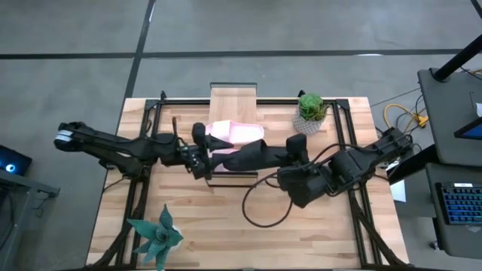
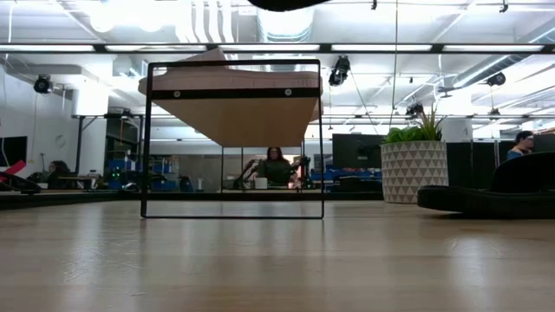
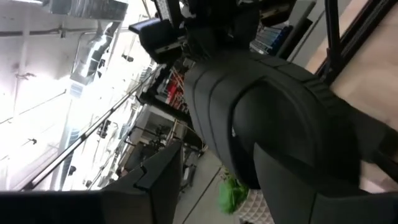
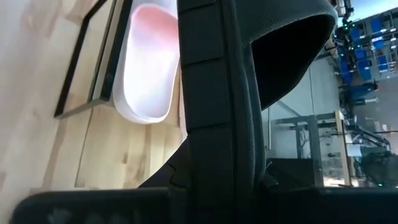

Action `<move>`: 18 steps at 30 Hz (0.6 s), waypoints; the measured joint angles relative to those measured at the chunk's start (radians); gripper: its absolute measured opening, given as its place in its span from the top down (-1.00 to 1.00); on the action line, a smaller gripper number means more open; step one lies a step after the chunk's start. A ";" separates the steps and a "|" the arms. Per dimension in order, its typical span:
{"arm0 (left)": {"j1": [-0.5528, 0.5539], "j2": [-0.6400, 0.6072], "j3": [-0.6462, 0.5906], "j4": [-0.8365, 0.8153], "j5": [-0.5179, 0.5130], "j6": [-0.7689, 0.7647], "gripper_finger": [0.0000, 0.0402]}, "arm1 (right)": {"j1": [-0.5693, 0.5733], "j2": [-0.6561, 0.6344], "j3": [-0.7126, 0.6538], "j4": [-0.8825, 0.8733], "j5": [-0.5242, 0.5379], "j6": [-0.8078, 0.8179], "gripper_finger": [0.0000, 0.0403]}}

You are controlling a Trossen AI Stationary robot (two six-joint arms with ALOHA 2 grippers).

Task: Pick and place slides into the shelf
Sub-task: Put the bottom black slipper on the shelf

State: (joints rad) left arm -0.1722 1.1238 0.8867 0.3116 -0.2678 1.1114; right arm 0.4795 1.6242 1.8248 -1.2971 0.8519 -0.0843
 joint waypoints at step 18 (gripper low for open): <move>-0.001 0.113 0.120 -0.018 0.006 -0.004 0.34 | 0.001 0.001 -0.002 0.065 -0.035 -0.097 0.72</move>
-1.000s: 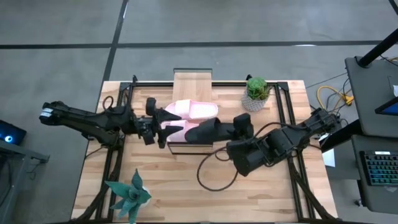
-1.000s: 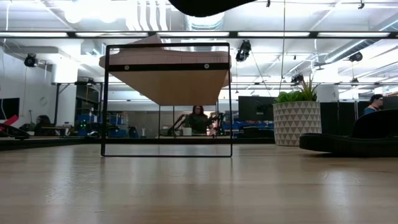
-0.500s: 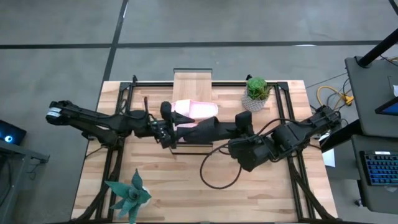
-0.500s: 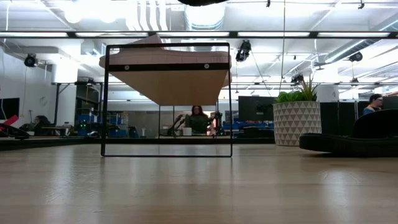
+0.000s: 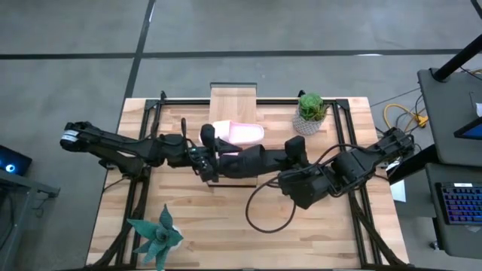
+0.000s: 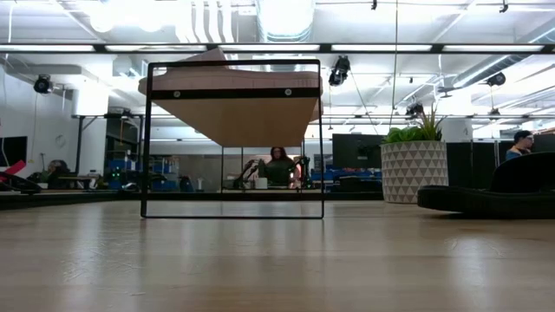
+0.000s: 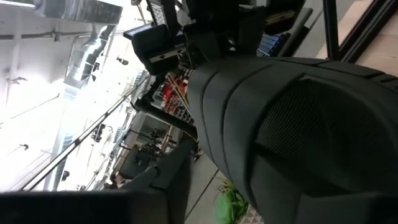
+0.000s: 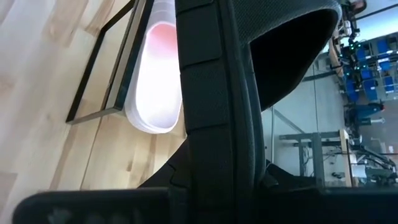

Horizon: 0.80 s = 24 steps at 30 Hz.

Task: Pick and place slides into the shelf
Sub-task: Put the bottom black slipper on the shelf

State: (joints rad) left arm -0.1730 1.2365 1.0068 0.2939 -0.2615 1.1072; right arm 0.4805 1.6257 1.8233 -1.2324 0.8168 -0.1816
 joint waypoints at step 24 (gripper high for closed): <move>0.001 -0.067 0.007 0.017 -0.151 0.026 1.00 | -0.003 0.009 0.000 0.038 0.171 0.002 0.12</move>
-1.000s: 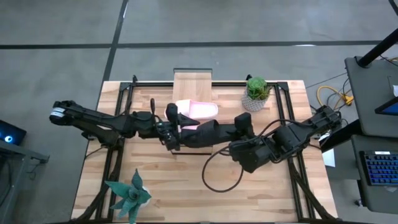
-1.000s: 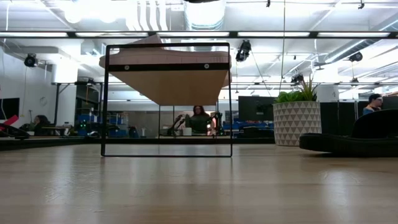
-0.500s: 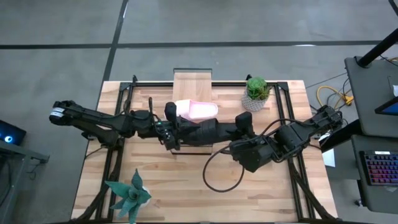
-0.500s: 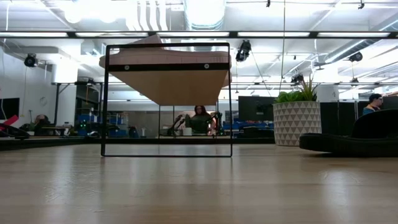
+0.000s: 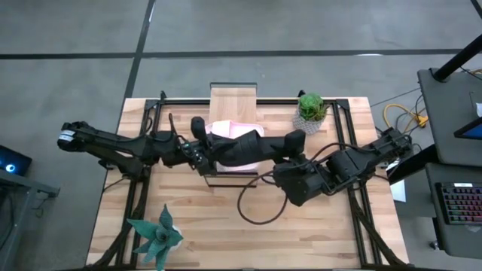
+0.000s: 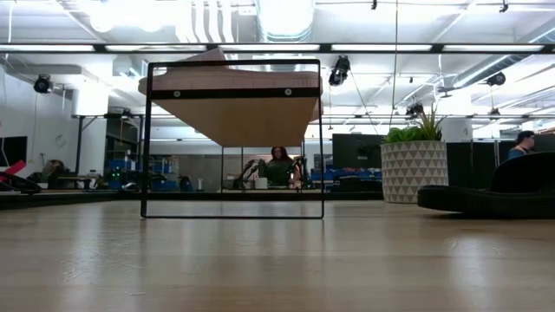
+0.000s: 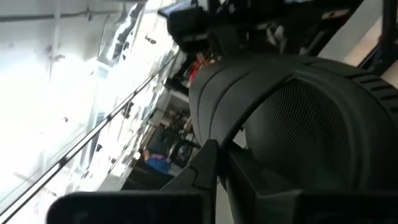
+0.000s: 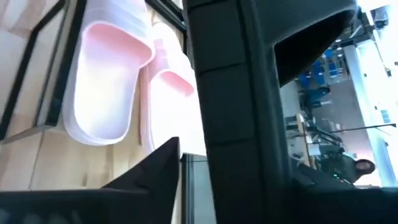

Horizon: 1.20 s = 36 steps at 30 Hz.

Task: Pick and place slides into the shelf
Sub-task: Put the bottom black slipper on the shelf

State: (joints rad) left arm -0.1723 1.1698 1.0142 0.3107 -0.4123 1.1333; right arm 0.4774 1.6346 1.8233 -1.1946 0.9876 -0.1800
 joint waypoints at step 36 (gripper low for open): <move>0.001 0.016 0.033 -0.032 -0.366 -0.076 1.00 | -0.026 -0.010 0.000 0.419 -0.037 -0.610 0.05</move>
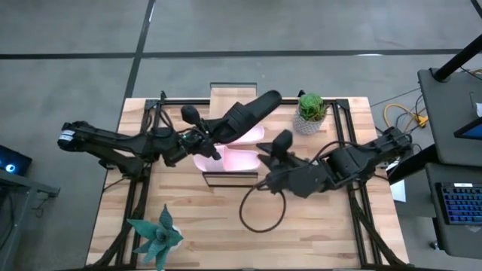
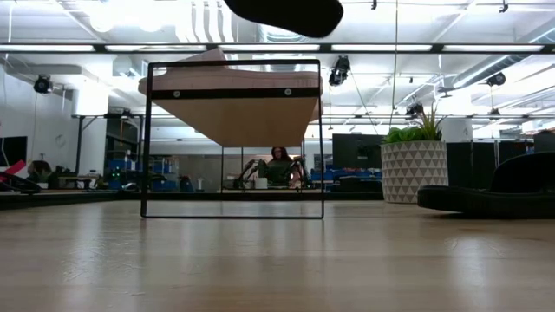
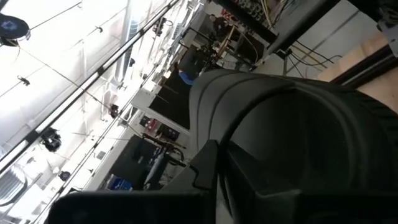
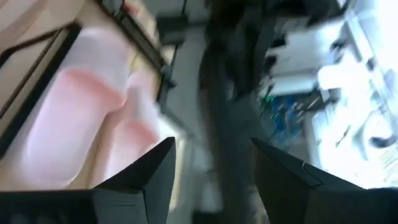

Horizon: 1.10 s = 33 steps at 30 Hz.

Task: Pick and place slides into the shelf
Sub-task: Put the bottom black slipper on the shelf

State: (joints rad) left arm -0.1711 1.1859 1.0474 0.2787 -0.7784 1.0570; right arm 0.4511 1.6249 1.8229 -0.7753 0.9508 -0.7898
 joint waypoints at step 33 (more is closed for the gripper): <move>-0.001 0.173 0.132 0.115 0.047 0.007 1.00 | -0.170 0.015 -0.040 0.206 -0.249 -0.240 0.12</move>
State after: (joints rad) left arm -0.1722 1.3586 1.1793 0.3938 -0.7316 1.0638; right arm 0.2807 1.6398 1.7826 -0.5691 0.7017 -1.0294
